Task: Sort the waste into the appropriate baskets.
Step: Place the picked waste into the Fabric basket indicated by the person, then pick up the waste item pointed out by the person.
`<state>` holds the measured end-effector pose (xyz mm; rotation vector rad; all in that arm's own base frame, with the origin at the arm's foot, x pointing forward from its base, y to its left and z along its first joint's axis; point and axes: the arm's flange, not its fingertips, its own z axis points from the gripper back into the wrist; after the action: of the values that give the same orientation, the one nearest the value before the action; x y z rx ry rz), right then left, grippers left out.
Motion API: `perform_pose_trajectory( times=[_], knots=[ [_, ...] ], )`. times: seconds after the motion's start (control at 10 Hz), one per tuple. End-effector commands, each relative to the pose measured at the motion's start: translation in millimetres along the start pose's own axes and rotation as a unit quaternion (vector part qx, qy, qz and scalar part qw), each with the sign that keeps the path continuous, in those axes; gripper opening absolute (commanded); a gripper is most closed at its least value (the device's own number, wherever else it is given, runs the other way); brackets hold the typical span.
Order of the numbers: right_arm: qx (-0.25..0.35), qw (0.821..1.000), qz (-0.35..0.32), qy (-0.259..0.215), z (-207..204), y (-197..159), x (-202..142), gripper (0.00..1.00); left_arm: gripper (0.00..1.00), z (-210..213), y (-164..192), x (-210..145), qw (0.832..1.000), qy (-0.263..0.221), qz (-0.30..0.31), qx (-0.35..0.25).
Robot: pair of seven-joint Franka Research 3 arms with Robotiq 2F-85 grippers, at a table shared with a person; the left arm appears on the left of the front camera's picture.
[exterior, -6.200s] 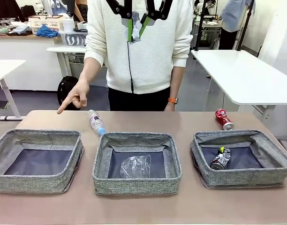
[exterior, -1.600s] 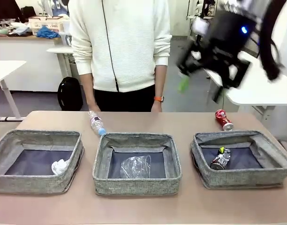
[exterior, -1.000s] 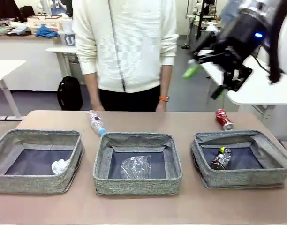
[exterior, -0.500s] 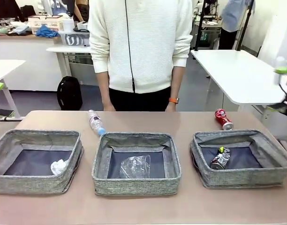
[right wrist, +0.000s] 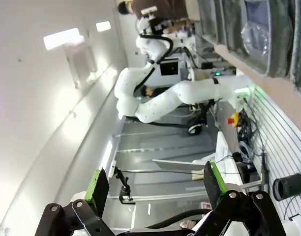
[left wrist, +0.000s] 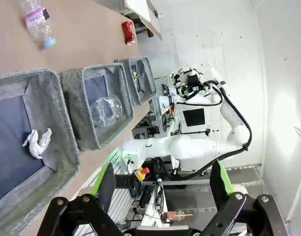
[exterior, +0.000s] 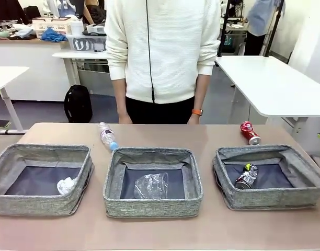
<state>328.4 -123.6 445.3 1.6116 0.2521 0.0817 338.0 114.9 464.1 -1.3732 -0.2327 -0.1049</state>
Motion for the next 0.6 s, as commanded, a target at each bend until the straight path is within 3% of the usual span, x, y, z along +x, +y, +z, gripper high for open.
perform_pose_trajectory(
  times=[0.0, 0.5],
  knots=[
    [-0.007, 1.000, -0.008, 0.008, -3.4, 13.4, 3.3, 1.00, 1.00, -3.5, -1.1, -1.0, 1.000, 0.007, -0.003, -0.007],
    [-0.007, 1.000, -0.008, 0.008, -3.4, 13.4, 3.3, 1.00, 1.00, -3.5, -1.1, -1.0, 1.000, 0.007, -0.003, -0.007]
  ],
)
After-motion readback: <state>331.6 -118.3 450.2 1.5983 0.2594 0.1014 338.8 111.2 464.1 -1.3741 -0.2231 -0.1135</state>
